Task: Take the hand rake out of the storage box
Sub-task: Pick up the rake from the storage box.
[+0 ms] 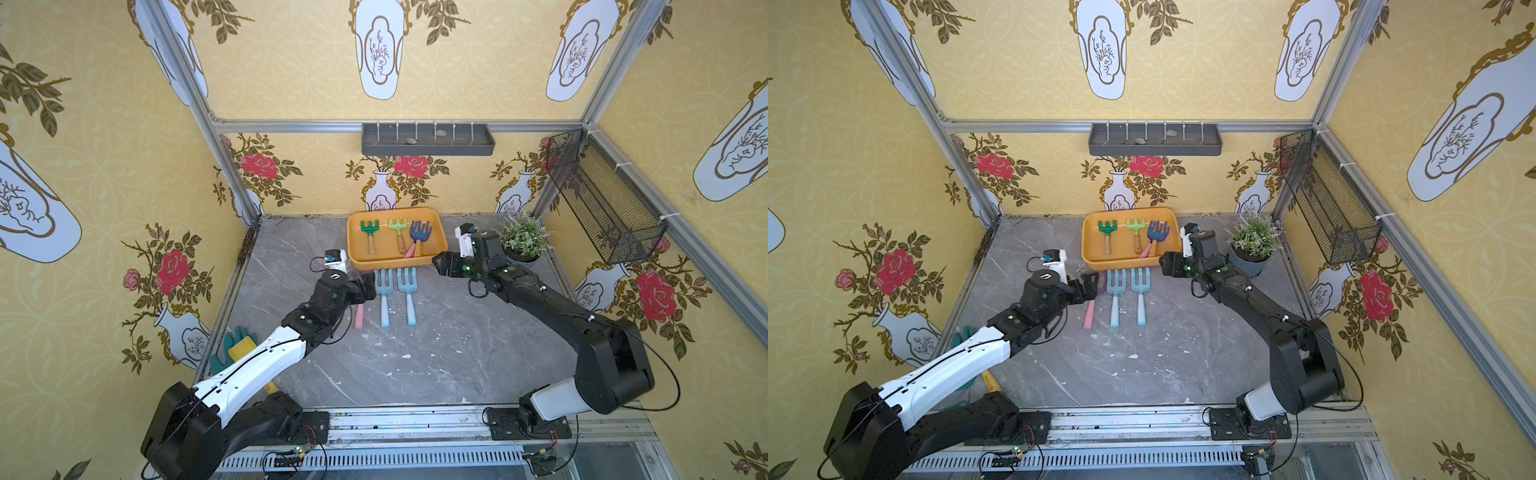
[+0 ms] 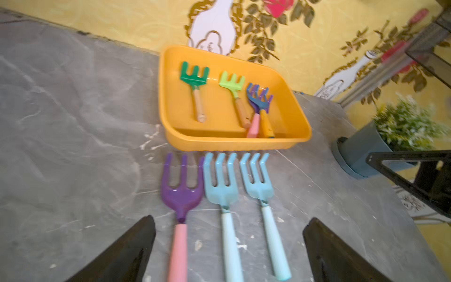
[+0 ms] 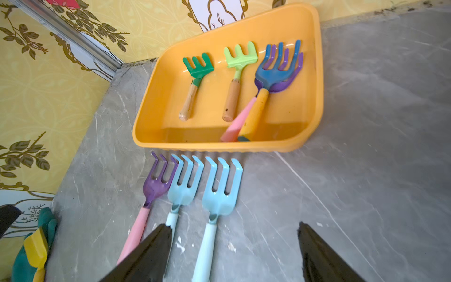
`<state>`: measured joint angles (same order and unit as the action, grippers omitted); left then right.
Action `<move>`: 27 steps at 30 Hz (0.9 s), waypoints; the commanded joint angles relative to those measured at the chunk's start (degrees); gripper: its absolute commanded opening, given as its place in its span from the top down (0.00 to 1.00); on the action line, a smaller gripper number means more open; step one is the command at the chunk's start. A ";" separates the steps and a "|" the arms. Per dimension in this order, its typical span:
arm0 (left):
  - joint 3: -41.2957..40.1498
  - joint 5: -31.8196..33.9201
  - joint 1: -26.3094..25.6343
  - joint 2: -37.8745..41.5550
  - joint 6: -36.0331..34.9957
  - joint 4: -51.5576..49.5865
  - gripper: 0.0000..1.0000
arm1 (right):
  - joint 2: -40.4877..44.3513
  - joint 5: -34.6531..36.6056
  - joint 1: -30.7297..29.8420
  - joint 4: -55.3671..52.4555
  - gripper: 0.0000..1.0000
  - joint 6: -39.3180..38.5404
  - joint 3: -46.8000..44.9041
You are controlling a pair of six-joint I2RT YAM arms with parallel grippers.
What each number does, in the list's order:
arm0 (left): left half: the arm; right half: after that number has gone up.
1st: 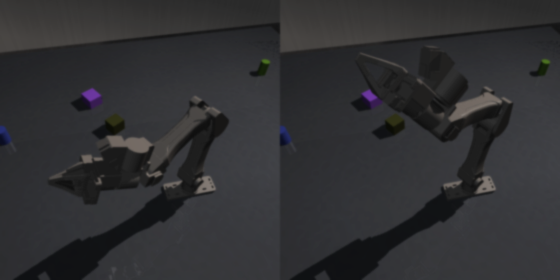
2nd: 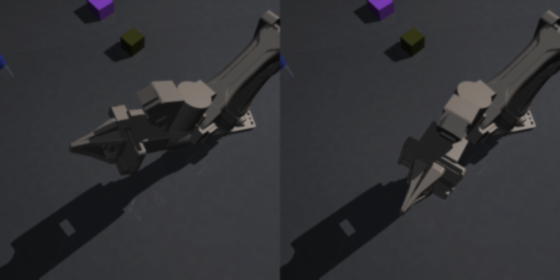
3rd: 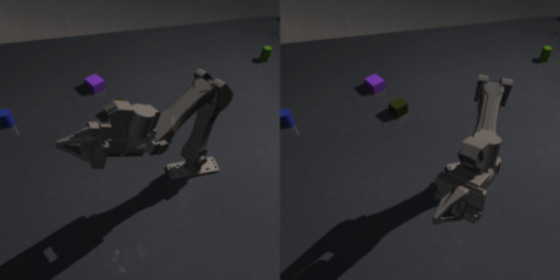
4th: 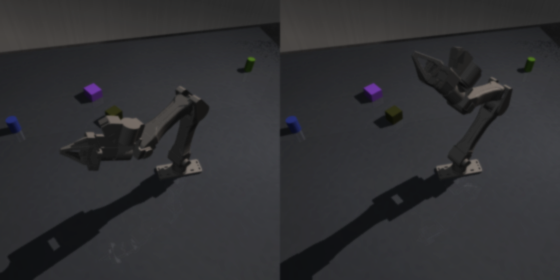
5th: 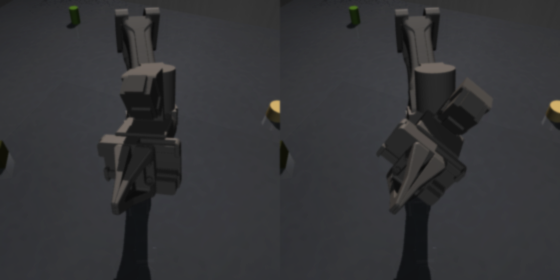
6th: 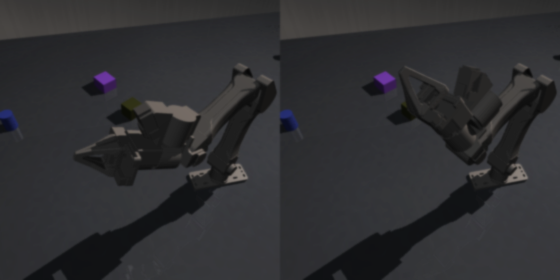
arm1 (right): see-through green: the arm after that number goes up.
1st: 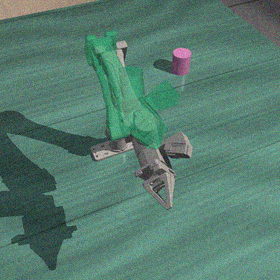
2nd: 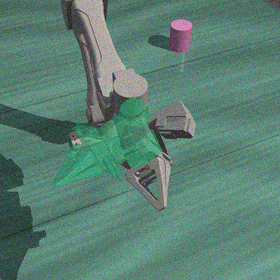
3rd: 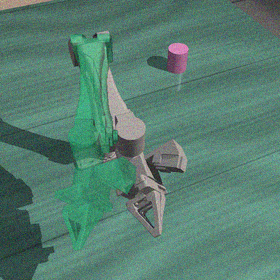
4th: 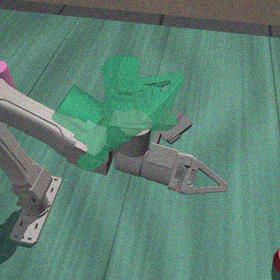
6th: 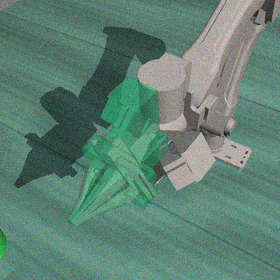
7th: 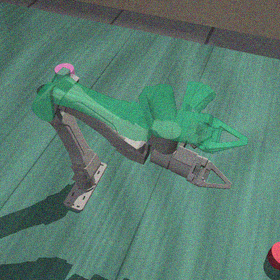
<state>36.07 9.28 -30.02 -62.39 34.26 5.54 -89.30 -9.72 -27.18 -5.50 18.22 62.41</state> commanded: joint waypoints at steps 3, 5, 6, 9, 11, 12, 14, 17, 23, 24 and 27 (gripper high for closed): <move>-8.04 -12.33 8.20 5.62 -4.65 8.60 0.00 | -13.42 5.78 -1.71 -0.28 0.30 -1.47 11.75; -8.20 -9.82 8.62 7.19 -7.82 4.71 0.00 | -20.48 8.11 -2.15 -3.45 0.31 -3.17 18.84; -7.92 -8.57 8.66 7.73 -9.33 2.87 0.00 | -24.01 9.21 -2.22 -5.49 0.31 -3.70 22.72; -7.47 -5.91 8.77 9.88 -12.14 -1.85 0.00 | -33.08 15.08 -2.26 -10.70 0.30 -2.70 33.27; -8.39 -4.68 8.89 11.60 -12.38 -2.13 0.00 | -40.06 18.36 -2.09 -16.48 0.29 -0.20 43.19; -8.79 -4.38 8.84 12.35 -12.46 -2.05 0.00 | -43.24 19.72 -2.32 -19.07 0.29 0.20 47.58; -9.17 -3.97 8.85 13.70 -12.58 -2.53 0.00 | -49.88 21.53 -3.11 -24.22 0.28 -0.03 58.42; -9.49 -3.55 8.85 14.66 -12.55 -3.04 0.00 | -55.21 21.49 -3.80 -27.71 0.26 -0.10 66.60; -8.48 -4.13 8.84 12.45 -12.81 -3.28 0.00 | -60.73 20.97 -4.63 -28.93 0.17 -2.82 73.42; -8.32 -4.32 8.84 12.15 -12.84 -3.27 0.00 | -62.07 20.97 -4.71 -29.68 0.18 -3.54 75.15; -8.22 -4.05 8.84 11.44 -13.12 -3.26 0.00 | -65.19 20.94 -4.55 -31.53 0.20 -4.85 79.62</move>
<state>27.59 5.34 -21.23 -50.52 21.85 1.80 -153.01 10.48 -31.70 -34.00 15.35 139.74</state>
